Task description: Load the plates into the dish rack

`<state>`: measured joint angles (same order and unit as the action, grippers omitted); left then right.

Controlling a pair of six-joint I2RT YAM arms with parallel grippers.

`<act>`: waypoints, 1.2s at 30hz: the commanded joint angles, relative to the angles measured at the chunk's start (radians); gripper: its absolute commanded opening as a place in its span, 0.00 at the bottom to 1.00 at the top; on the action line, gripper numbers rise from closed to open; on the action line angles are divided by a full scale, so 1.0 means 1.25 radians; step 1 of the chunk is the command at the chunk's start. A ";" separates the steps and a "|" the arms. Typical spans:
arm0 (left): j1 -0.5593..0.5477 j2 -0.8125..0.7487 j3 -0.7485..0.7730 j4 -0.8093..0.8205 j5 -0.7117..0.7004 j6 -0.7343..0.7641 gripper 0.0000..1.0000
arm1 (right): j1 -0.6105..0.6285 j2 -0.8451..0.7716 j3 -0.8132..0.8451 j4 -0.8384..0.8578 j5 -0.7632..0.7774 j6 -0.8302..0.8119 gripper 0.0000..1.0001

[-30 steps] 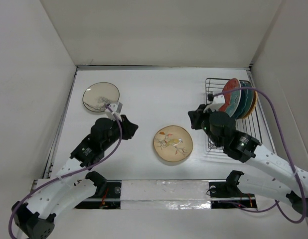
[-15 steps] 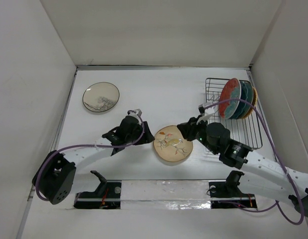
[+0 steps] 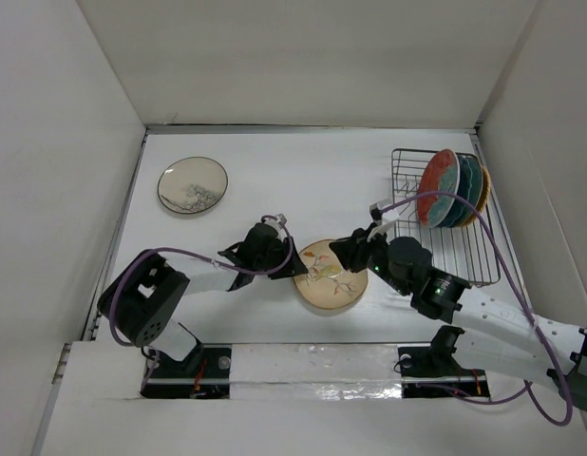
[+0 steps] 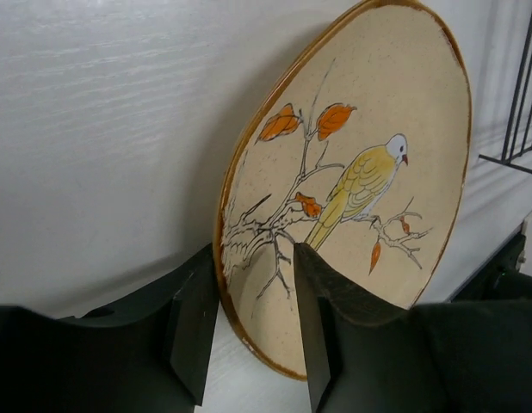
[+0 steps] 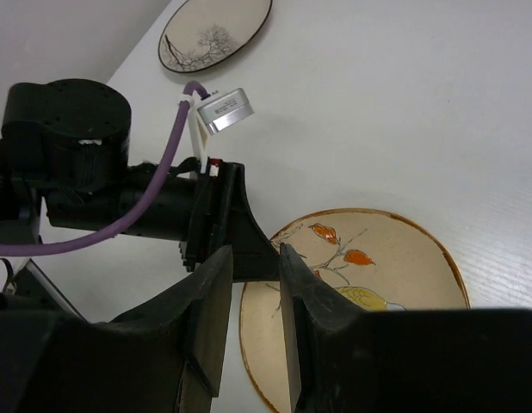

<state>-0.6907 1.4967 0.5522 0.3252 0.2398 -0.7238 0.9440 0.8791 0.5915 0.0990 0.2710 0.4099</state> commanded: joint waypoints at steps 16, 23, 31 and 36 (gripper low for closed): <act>0.055 -0.236 -0.054 0.011 -0.067 0.008 0.00 | -0.081 -0.043 -0.013 0.025 -0.080 -0.011 0.71; 0.106 -0.427 -0.047 -0.092 -0.053 0.023 0.00 | -0.175 -0.012 -0.053 0.043 -0.207 0.018 0.99; 0.113 -0.517 -0.015 -0.124 -0.016 0.013 0.00 | -0.242 0.114 -0.109 0.185 -0.394 0.048 0.99; 0.113 -0.578 -0.007 -0.112 0.038 -0.007 0.00 | -0.242 0.170 -0.105 0.240 -0.424 0.055 0.99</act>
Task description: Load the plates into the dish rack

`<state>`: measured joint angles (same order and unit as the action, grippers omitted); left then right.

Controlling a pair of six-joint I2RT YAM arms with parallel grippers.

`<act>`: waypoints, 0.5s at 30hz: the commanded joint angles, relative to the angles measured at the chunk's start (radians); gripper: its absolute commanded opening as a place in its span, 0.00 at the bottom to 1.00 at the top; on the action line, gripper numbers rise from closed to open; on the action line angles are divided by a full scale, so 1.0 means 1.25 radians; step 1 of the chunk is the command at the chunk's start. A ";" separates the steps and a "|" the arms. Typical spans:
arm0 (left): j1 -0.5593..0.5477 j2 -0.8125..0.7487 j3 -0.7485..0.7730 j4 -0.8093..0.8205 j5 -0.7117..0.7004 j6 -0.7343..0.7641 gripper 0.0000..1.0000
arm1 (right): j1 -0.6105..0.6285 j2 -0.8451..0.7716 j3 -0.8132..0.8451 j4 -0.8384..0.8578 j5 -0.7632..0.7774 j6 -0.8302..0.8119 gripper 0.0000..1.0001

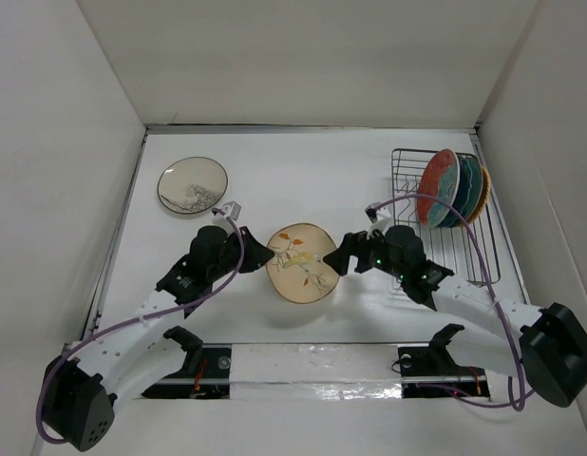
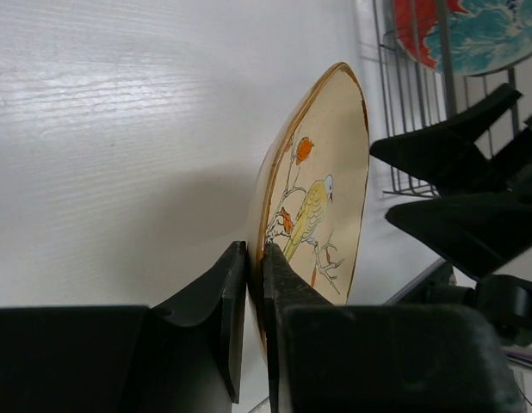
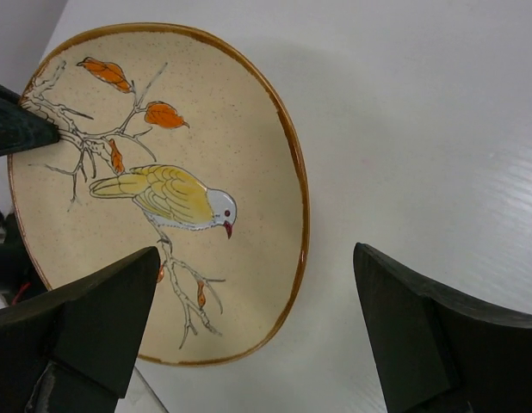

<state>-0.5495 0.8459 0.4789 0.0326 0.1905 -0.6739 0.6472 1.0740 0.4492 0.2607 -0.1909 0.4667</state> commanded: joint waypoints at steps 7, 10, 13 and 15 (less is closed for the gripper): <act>0.000 -0.090 0.078 0.157 0.183 -0.083 0.00 | -0.019 0.066 -0.003 0.204 -0.107 0.019 0.99; 0.000 -0.100 0.097 0.149 0.197 -0.081 0.00 | -0.020 0.056 -0.019 0.262 -0.170 0.036 0.93; 0.000 -0.105 0.110 0.116 0.184 -0.062 0.00 | -0.020 0.043 -0.038 0.331 -0.249 0.061 0.53; 0.000 -0.109 0.115 0.108 0.167 -0.051 0.00 | -0.020 0.039 -0.044 0.357 -0.273 0.068 0.31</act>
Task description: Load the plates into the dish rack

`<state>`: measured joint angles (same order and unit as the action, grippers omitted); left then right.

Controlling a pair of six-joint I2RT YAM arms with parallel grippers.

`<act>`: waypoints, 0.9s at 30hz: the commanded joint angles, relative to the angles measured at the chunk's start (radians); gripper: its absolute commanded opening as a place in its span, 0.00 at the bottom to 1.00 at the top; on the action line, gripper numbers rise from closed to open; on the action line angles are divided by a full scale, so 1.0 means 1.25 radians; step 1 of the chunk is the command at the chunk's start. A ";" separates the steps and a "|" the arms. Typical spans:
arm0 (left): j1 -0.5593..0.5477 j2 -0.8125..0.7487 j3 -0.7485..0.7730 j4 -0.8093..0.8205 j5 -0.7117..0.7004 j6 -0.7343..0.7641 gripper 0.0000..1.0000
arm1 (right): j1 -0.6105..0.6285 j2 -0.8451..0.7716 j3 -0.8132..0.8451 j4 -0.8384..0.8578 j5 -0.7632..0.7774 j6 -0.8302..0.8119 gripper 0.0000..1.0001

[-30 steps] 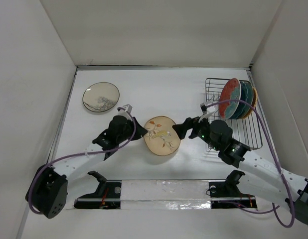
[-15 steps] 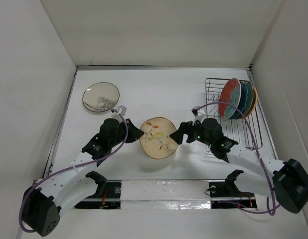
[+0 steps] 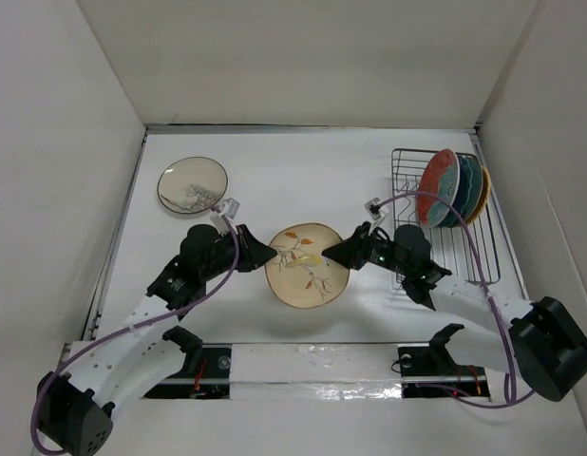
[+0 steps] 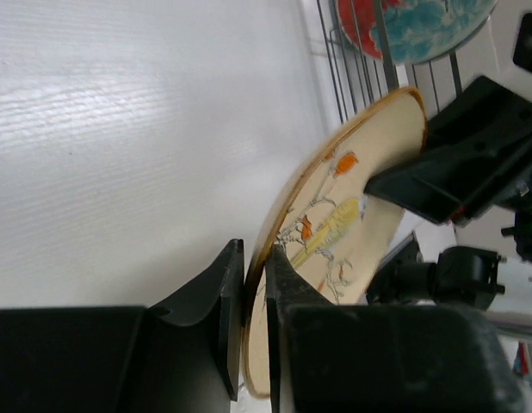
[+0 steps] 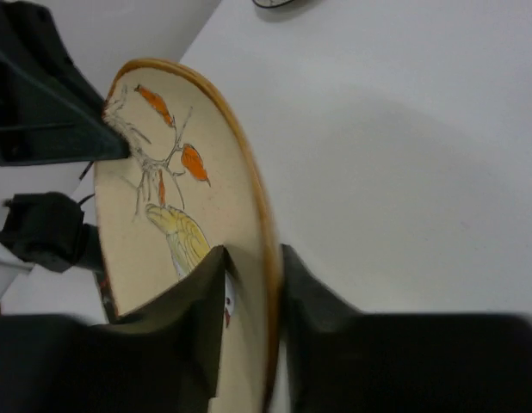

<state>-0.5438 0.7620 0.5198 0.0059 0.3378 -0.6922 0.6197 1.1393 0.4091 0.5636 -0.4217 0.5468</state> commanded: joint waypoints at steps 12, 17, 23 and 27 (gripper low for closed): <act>0.003 -0.043 0.146 0.024 -0.065 0.063 0.46 | -0.038 -0.154 0.026 0.029 -0.104 0.034 0.00; 0.003 -0.077 0.241 -0.105 -0.177 0.157 0.70 | -0.115 -0.216 0.130 -0.156 -0.010 0.008 0.00; 0.003 -0.152 0.259 -0.183 -0.347 0.254 0.70 | -0.233 -0.222 0.247 -0.292 0.120 -0.035 0.00; 0.003 -0.195 0.205 -0.194 -0.432 0.274 0.69 | -0.248 -0.206 0.352 -0.435 0.419 -0.132 0.00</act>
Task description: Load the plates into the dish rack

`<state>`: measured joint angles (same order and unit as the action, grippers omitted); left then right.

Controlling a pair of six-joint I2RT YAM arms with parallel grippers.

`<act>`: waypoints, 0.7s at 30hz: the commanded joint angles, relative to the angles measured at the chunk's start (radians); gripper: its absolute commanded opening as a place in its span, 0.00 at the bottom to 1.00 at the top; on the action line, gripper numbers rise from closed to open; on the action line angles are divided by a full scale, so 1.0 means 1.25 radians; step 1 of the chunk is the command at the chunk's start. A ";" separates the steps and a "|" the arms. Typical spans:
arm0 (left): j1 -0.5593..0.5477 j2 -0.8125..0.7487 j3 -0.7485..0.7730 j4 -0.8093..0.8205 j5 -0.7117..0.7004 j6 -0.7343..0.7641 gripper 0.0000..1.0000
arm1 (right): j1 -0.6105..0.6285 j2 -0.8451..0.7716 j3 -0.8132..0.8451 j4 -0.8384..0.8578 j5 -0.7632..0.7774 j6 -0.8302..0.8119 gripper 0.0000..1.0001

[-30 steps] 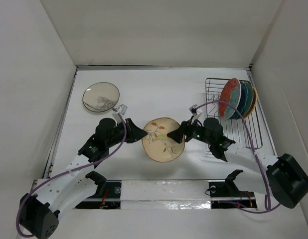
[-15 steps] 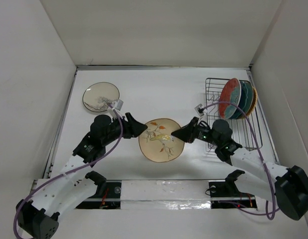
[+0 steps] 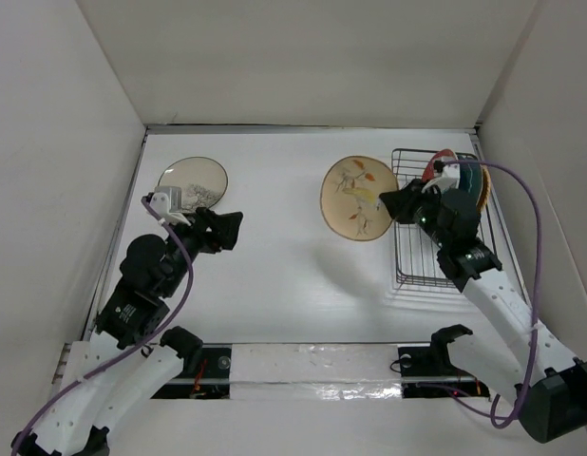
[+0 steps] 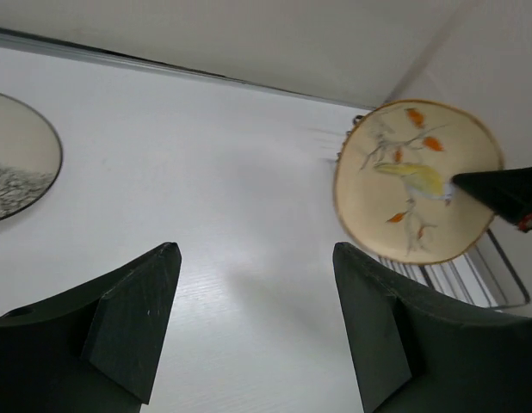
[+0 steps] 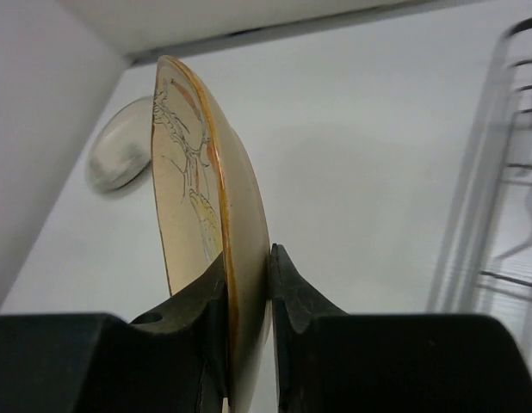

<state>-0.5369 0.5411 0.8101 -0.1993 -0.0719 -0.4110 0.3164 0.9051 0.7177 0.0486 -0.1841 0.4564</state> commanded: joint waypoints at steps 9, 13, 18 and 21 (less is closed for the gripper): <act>-0.002 -0.095 -0.118 0.013 -0.062 0.077 0.68 | -0.013 0.031 0.225 -0.011 0.752 -0.209 0.00; -0.002 -0.099 -0.124 0.012 -0.033 0.085 0.68 | -0.020 0.148 0.277 -0.009 0.870 -0.269 0.00; -0.002 -0.109 -0.123 0.018 0.002 0.091 0.68 | -0.028 0.209 0.297 0.051 0.955 -0.409 0.00; -0.002 -0.136 -0.126 0.022 -0.001 0.090 0.68 | -0.040 0.234 0.322 0.070 0.961 -0.469 0.00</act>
<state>-0.5369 0.4072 0.6601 -0.2287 -0.0959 -0.3153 0.2848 1.2175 1.0058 -0.0902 0.8928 -0.0135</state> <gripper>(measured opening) 0.687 0.226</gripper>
